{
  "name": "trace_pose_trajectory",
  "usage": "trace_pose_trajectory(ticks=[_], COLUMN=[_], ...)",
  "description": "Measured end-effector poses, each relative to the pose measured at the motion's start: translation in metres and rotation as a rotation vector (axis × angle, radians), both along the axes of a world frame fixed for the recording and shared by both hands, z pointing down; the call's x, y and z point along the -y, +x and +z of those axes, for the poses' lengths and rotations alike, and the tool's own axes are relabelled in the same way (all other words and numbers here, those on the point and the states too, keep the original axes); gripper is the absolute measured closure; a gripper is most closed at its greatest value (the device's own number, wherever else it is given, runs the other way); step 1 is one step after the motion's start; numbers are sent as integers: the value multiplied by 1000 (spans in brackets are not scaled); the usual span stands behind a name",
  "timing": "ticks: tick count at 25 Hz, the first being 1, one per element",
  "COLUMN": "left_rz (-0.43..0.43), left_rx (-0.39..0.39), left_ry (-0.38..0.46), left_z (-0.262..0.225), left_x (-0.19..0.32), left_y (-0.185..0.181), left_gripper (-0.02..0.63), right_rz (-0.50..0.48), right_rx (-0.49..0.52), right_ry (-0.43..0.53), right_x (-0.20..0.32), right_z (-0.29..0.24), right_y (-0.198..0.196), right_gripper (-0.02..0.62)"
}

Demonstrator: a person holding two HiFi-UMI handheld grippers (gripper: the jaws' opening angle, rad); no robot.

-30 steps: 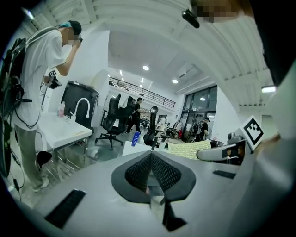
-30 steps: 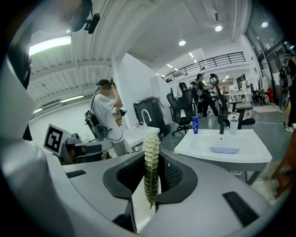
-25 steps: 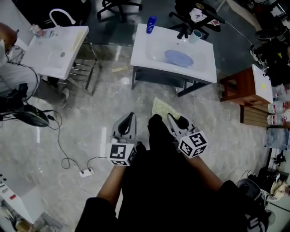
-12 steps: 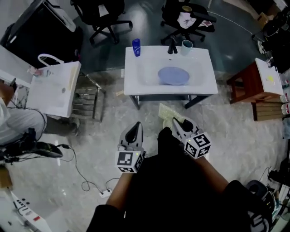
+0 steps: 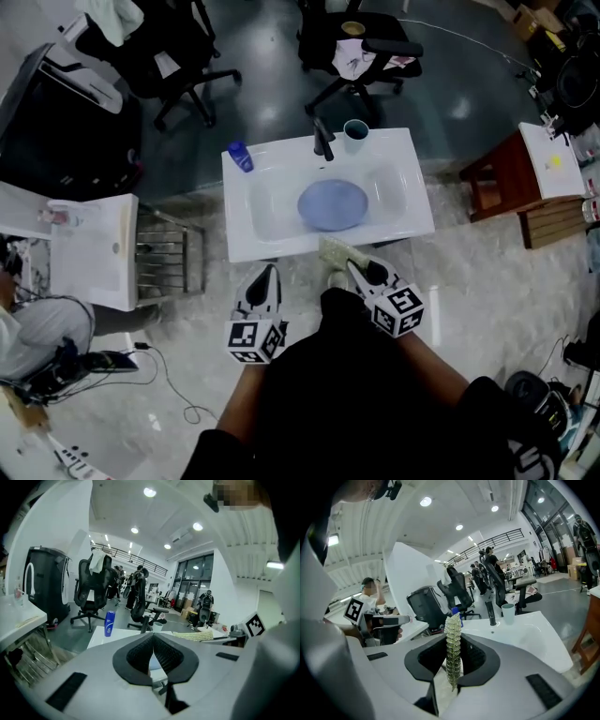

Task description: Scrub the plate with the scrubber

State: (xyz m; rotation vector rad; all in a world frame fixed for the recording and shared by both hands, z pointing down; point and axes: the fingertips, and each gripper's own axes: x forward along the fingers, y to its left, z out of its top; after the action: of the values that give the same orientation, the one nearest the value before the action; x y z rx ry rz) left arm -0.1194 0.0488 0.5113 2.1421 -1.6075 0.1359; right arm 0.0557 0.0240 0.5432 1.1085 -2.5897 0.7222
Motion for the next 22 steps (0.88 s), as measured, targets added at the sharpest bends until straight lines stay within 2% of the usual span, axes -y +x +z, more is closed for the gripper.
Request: trace_pose_trajectory(ticks=[6, 11, 13, 18, 20, 22], left_rz=[-41, 7, 22, 75, 100, 134], left_rx=[-30, -96, -93, -51, -69, -131], left_ry=[-93, -211, -246, -336, -380, -450], left_z=[25, 67, 84, 133, 154, 177], left_x=[66, 112, 129, 161, 173, 179], left_y=[-2, 10, 10, -2, -5, 0], left_gripper=[601, 601, 601, 601, 601, 601], right_rz=[-35, -62, -70, -7, 27, 71], right_rx=[-12, -28, -41, -55, -63, -69], right_ry=[-15, -40, -57, -97, -95, -106], right_x=[53, 78, 84, 94, 103, 110], right_z=[11, 23, 30, 40, 40, 41], right_y=[8, 12, 12, 6, 2, 3], right_gripper=[534, 533, 534, 532, 532, 532])
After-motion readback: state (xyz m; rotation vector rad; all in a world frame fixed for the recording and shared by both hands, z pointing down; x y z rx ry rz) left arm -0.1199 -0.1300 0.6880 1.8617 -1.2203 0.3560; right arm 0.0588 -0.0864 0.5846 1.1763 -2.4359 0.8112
